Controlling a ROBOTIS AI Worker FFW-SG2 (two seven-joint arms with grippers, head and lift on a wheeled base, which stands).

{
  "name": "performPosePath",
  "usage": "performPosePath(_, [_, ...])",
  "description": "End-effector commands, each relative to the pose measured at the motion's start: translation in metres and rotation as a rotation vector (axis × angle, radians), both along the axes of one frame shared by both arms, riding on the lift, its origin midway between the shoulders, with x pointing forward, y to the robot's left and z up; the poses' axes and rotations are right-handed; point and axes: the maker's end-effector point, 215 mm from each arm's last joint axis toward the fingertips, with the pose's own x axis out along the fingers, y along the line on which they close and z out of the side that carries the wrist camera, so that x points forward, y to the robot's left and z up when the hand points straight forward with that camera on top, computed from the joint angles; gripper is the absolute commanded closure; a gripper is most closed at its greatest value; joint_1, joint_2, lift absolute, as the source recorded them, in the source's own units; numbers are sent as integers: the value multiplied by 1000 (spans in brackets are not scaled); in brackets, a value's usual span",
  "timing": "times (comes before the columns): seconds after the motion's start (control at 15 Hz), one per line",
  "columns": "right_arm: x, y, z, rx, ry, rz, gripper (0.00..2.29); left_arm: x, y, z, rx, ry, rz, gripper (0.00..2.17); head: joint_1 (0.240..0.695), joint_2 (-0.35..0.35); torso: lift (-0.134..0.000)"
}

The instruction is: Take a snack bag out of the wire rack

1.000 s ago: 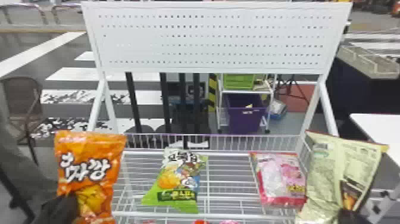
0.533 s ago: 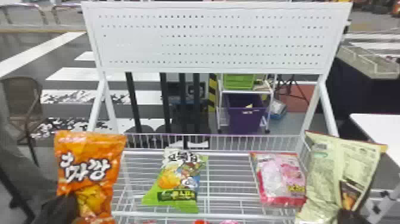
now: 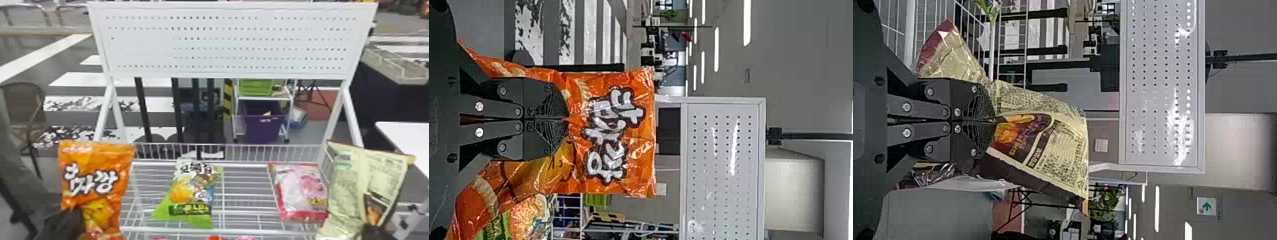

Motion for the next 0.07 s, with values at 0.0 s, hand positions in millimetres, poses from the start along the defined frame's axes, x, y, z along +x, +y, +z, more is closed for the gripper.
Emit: performPosePath(0.0, [0,0,0,0,0,0,2250,0,0,1,0,-2,1,1959,499,0,0])
